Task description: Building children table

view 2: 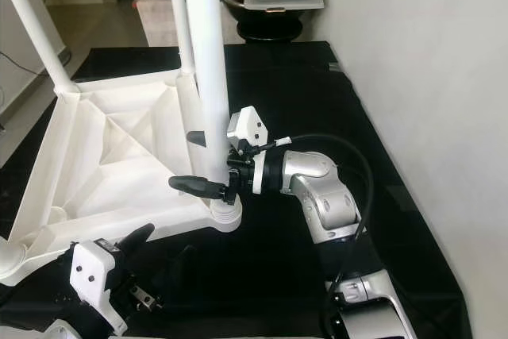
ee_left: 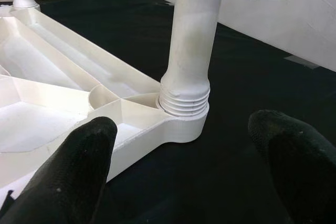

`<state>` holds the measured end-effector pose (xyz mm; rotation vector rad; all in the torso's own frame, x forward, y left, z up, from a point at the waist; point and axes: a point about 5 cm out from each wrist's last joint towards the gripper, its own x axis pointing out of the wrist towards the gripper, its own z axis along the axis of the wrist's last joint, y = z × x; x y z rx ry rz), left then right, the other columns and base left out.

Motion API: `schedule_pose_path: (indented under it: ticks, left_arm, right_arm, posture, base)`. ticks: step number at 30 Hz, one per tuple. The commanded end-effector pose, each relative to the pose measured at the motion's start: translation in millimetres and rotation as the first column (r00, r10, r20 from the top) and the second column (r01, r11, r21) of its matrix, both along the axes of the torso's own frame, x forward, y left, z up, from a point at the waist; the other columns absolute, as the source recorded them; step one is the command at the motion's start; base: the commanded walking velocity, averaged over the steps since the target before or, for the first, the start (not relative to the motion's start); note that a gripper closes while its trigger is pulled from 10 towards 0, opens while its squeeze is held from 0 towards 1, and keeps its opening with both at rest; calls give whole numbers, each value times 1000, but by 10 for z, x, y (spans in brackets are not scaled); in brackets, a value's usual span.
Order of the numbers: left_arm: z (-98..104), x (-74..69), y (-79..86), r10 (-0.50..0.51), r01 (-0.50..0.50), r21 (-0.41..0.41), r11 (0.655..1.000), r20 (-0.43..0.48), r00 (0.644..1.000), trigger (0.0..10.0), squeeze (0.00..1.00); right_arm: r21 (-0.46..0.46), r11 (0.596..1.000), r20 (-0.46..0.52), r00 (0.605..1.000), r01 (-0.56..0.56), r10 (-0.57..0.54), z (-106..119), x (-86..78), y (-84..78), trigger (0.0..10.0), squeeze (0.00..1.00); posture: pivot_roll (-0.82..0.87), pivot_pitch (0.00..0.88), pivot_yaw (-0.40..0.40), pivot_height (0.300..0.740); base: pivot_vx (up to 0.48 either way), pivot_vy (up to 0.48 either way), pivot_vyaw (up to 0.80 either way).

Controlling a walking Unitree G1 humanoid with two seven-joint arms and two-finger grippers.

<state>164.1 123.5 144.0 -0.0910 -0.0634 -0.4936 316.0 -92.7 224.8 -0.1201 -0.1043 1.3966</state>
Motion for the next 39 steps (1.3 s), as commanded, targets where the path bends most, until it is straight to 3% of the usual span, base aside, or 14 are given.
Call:
schedule_pose_path:
  ticks: [1,3,4,7,15,24,25,26,27,28,31,37,38,39]
  left_arm:
    - [-51,-12,12,10,-10,1,1000,-22,1000,10000,0]
    - [-51,-12,12,10,-10,1,1000,-22,1000,10000,0]
    - [-47,-15,9,9,-9,-1,1000,-20,1000,10000,0]
    - [-37,-27,4,5,-5,-7,1000,-17,1000,10000,0]
    - [-23,-34,-5,9,-9,-10,1000,-11,1000,10000,0]
    - [-14,-33,0,14,-14,-8,1000,-5,1000,10000,0]
    - [-13,-33,4,14,-14,-7,1000,-5,1000,10000,0]
    - [-13,-33,17,17,-17,-6,1000,-4,1000,10000,0]
    - [-10,-34,27,20,-20,-5,1000,-3,1000,10000,0]
    - [-6,-32,33,23,-23,-5,1000,-2,1000,10000,0]
    - [-10,-26,43,26,-26,-3,1000,-1,1000,10000,0]
    - [-16,-18,56,29,-29,5,1000,-1,1000,10000,0]
    - [-15,-17,57,29,-29,5,1000,-1,1000,10000,0]
    - [-14,-16,57,29,-29,6,1000,-1,1000,10000,0]
  right_arm:
    - [13,997,1,997,-74,74,26,-3,52,8863,0]
    - [13,997,1,997,-74,74,26,-3,52,8863,0]
    - [18,995,-9,995,-101,102,42,14,53,0,0]
    - [16,986,-15,986,-163,163,60,39,42,0,0]
    - [3,987,-5,987,-159,159,34,40,-7,0,0]
    - [38,993,-37,993,113,-112,-167,-39,-13,0,0]
    - [54,976,-55,976,212,-209,-208,-51,1,0,0]
    - [80,869,11,871,489,-491,-216,20,-32,0,0]
    - [64,759,-31,761,648,-648,-314,-47,-63,0,0]
    - [50,687,-16,689,725,-725,-365,-131,-69,0,0]
    - [28,688,-30,688,726,-725,-453,-244,25,0,0]
    - [56,700,-32,702,712,-712,-405,-214,125,0,0]
    - [64,696,-33,698,716,-715,-384,-205,127,10000,0]
    - [80,687,-43,691,722,-722,-355,-207,142,10000,0]
  posture:
    - [23,71,17,740]
    - [23,71,17,740]
    - [28,76,16,740]
    - [26,87,15,740]
    - [23,96,6,740]
    - [17,100,-3,740]
    - [17,101,-4,740]
    - [4,104,1,740]
    - [0,106,-3,740]
    - [1,107,-2,740]
    - [3,95,8,740]
    - [14,93,14,740]
    - [14,93,14,740]
    - [15,93,13,740]
  base:
    - [0,0,0]
    - [0,0,0]
    - [0,0,0]
    - [0,0,0]
    - [0,0,0]
    - [0,0,0]
    - [0,0,0]
    - [0,0,0]
    - [0,0,0]
    - [0,0,0]
    - [0,0,0]
    - [0,0,0]
    - [0,0,0]
    - [0,0,0]
